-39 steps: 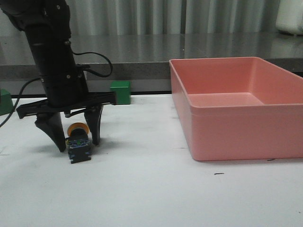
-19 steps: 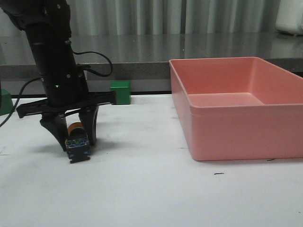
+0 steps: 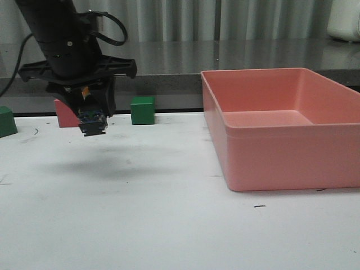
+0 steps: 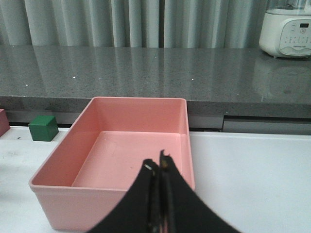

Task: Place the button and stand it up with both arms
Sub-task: 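Lift the button with the left gripper and rotate it upright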

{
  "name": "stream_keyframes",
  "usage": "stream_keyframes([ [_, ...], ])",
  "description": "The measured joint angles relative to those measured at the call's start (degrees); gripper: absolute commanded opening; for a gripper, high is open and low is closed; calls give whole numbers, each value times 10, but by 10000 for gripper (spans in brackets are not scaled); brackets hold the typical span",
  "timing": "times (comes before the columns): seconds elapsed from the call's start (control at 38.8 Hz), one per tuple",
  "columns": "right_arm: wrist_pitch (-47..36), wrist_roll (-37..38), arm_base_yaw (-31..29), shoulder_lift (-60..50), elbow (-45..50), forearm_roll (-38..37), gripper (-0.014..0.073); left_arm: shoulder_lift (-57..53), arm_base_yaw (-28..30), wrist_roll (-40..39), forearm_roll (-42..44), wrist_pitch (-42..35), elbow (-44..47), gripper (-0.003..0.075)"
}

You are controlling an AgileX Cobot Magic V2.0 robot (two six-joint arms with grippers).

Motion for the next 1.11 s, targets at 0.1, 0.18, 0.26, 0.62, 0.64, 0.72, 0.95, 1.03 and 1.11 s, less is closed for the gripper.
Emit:
stream_keyframes([
  [0.1,0,0,0,0,0,0,-70,-40,0,-23,57,-84,72,218],
  [0.18,0,0,0,0,0,0,-70,-67,0,-27,90,-159,133,218],
  [0.26,0,0,0,0,0,0,-70,-86,0,-29,115,-244,191,218],
  [0.62,0,0,0,0,0,0,-70,-94,47,10,136,-598,355,218],
  [0.64,0,0,0,0,0,0,-70,-95,51,21,136,-620,366,218],
  [0.72,0,0,0,0,0,0,-70,-95,60,59,136,-674,391,219],
  [0.95,0,0,0,0,0,0,-70,-94,65,173,102,-760,435,221],
  [1.03,0,0,0,0,0,0,-70,-83,65,185,91,-806,446,221],
  [1.11,0,0,0,0,0,0,-70,-63,65,189,76,-850,455,221],
])
